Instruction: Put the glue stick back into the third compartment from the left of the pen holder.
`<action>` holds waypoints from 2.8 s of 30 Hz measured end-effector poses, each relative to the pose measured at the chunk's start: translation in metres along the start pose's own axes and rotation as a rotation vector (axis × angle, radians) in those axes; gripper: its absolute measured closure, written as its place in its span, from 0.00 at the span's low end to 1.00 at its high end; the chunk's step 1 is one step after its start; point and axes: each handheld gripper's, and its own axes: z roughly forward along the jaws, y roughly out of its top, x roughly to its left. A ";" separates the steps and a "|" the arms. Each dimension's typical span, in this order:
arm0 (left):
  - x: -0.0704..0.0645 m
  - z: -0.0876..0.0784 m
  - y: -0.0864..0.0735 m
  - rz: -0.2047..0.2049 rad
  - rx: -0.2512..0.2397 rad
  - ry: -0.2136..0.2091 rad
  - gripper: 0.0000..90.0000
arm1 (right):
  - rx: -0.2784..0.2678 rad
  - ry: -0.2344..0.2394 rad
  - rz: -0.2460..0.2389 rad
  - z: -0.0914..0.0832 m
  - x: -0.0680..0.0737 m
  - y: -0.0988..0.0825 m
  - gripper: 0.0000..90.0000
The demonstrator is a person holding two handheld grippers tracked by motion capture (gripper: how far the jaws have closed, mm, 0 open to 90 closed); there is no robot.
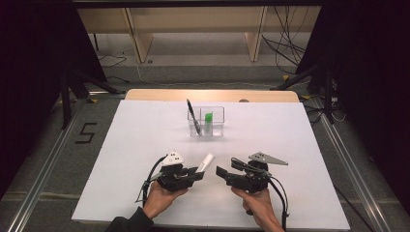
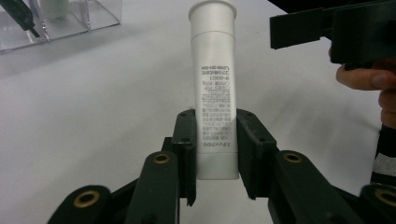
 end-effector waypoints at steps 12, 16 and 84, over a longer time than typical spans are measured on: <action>-0.009 0.001 -0.001 0.015 -0.029 -0.018 0.79 | 0.031 0.077 0.104 0.021 0.004 0.004 0.33; -0.011 0.001 -0.001 0.022 -0.027 -0.024 0.79 | 0.041 0.085 0.129 0.025 0.004 0.004 0.38; 0.027 -0.041 -0.011 0.083 -0.044 0.068 0.21 | -0.169 -0.008 0.059 0.001 -0.028 0.063 0.75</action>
